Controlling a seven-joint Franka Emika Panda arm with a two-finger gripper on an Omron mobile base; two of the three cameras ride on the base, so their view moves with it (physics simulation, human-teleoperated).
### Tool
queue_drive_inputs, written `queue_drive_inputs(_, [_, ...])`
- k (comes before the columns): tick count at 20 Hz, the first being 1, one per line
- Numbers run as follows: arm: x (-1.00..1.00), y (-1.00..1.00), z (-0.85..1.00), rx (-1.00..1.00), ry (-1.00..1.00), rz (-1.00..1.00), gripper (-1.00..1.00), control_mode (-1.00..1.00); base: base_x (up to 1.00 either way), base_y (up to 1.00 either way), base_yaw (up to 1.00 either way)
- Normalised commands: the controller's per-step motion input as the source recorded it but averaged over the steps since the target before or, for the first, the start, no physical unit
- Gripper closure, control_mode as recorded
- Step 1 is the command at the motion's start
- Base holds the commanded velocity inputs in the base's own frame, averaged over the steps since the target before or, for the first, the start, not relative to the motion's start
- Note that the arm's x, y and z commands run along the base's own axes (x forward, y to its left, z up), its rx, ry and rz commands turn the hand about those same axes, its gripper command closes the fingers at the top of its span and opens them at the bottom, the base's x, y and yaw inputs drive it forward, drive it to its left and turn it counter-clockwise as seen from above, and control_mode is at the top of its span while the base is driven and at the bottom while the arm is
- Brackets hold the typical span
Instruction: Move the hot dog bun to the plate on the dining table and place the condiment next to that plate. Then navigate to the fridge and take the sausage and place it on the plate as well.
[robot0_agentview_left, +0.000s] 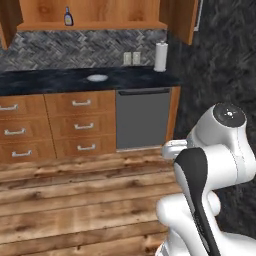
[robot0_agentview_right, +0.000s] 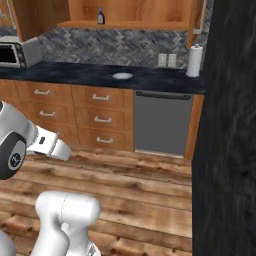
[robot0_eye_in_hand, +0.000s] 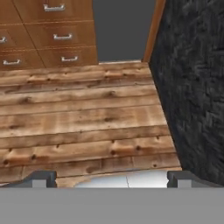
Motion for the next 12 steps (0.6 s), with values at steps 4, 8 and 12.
queue_drive_inputs(4, [0.00, 0.00, 0.00, 0.00, 0.00, 0.00, -1.00, 1.00, 1.00, 0.28, 0.02])
queue_drive_inputs(8, [0.00, 0.00, 0.00, 0.00, 0.00, 0.00, -1.00, 1.00, 1.00, 0.37, 0.03])
queue_drive_inputs(12, [0.00, 0.00, 0.00, 0.00, 0.00, 0.00, -1.00, 1.00, 1.00, 0.52, 0.00])
